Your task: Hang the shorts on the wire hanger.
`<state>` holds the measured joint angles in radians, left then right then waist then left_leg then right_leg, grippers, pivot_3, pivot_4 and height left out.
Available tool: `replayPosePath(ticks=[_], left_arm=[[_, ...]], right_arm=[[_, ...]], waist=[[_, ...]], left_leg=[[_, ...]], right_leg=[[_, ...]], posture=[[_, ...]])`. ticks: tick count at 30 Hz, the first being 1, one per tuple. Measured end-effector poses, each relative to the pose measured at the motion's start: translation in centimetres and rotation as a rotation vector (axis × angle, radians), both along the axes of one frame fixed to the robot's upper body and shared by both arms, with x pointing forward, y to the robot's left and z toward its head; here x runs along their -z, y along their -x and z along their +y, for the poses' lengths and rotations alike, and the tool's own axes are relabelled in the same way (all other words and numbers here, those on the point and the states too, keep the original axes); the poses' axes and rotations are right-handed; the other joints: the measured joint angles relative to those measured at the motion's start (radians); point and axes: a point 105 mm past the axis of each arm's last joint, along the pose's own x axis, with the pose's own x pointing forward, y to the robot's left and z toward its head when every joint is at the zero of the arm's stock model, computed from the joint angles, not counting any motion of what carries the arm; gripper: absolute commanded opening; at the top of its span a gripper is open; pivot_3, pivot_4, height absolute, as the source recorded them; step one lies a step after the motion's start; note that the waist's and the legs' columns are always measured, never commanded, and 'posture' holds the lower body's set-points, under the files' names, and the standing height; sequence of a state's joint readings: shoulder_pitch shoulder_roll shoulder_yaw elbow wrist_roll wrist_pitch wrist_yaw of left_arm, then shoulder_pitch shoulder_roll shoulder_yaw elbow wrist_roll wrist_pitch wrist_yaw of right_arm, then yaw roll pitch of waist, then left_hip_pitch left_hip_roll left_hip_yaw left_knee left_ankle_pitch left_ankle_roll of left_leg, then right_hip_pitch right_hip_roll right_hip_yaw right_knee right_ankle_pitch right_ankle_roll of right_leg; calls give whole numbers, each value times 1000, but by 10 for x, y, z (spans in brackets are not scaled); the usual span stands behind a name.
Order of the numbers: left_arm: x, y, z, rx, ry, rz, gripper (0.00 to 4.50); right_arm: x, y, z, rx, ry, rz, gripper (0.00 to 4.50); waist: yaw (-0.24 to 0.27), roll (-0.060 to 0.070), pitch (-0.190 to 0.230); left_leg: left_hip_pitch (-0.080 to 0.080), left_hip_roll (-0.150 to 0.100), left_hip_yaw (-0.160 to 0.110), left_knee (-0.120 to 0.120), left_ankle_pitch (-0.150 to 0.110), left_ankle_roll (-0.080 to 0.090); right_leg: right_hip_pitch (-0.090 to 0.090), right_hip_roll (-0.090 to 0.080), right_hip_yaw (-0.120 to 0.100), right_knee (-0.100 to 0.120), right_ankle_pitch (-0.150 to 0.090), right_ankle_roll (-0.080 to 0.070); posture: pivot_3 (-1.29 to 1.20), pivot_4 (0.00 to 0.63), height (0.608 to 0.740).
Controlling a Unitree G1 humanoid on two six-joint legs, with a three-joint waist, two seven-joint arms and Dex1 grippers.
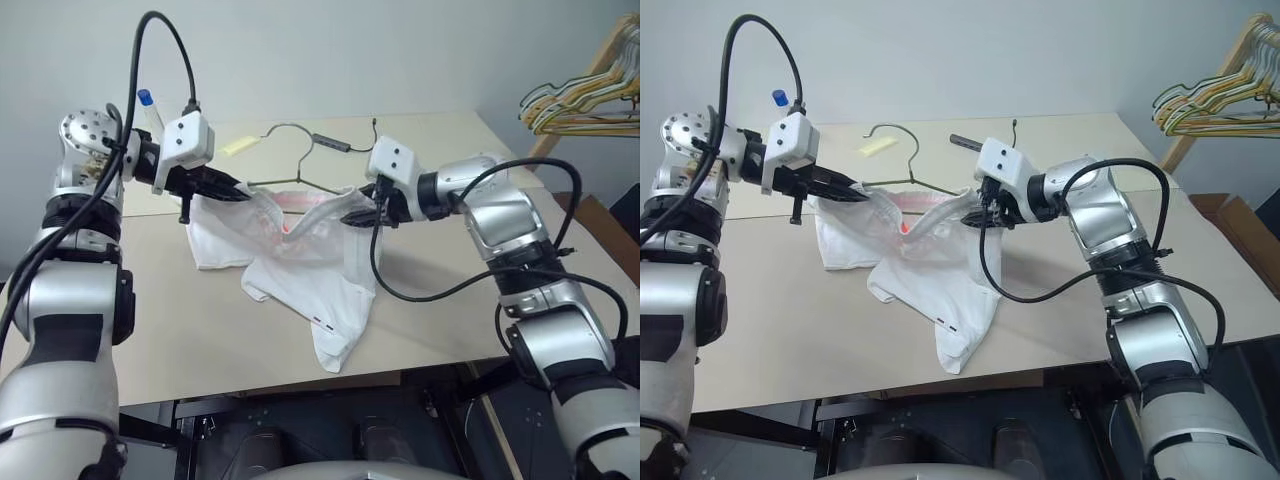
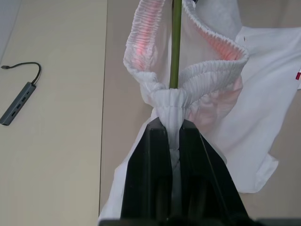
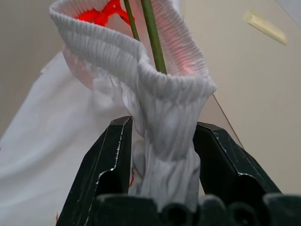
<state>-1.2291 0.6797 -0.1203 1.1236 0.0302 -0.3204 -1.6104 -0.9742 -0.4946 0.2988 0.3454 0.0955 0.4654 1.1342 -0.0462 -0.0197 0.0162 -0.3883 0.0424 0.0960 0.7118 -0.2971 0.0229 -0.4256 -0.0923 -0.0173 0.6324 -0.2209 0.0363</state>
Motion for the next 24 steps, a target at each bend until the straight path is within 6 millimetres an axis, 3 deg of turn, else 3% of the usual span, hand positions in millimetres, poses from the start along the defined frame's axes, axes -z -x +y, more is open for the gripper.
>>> replayPosePath(ticks=[5,6,9,20,24], left_arm=[[2,1,2,-10,16,17,0],[2,1,3,-11,15,14,0],[1,-1,3,-26,21,3,857],[2,-12,3,-114,61,-22,4286],[-4,-25,12,-248,130,-95,4460]], right_arm=[[-1,2,1,-12,-14,17,79],[0,2,2,-17,-15,19,33],[0,2,2,-17,-15,23,0],[0,-2,-6,65,-36,36,0],[7,0,-16,120,-35,46,0]], waist=[[1,0,0],[0,0,0],[1,0,0],[-2,0,0],[-2,0,0]], left_leg=[[0,0,0,0,0,0],[0,0,0,0,0,0],[0,0,0,0,0,0],[0,0,0,0,0,0],[0,0,-1,0,0,0]], right_leg=[[0,0,0,0,0,0],[0,0,0,0,0,0],[0,0,0,0,0,0],[0,0,0,0,0,0],[0,0,0,0,0,0]], posture=[[19,0,740],[18,0,740],[15,0,740],[-19,0,740],[-28,0,740]])
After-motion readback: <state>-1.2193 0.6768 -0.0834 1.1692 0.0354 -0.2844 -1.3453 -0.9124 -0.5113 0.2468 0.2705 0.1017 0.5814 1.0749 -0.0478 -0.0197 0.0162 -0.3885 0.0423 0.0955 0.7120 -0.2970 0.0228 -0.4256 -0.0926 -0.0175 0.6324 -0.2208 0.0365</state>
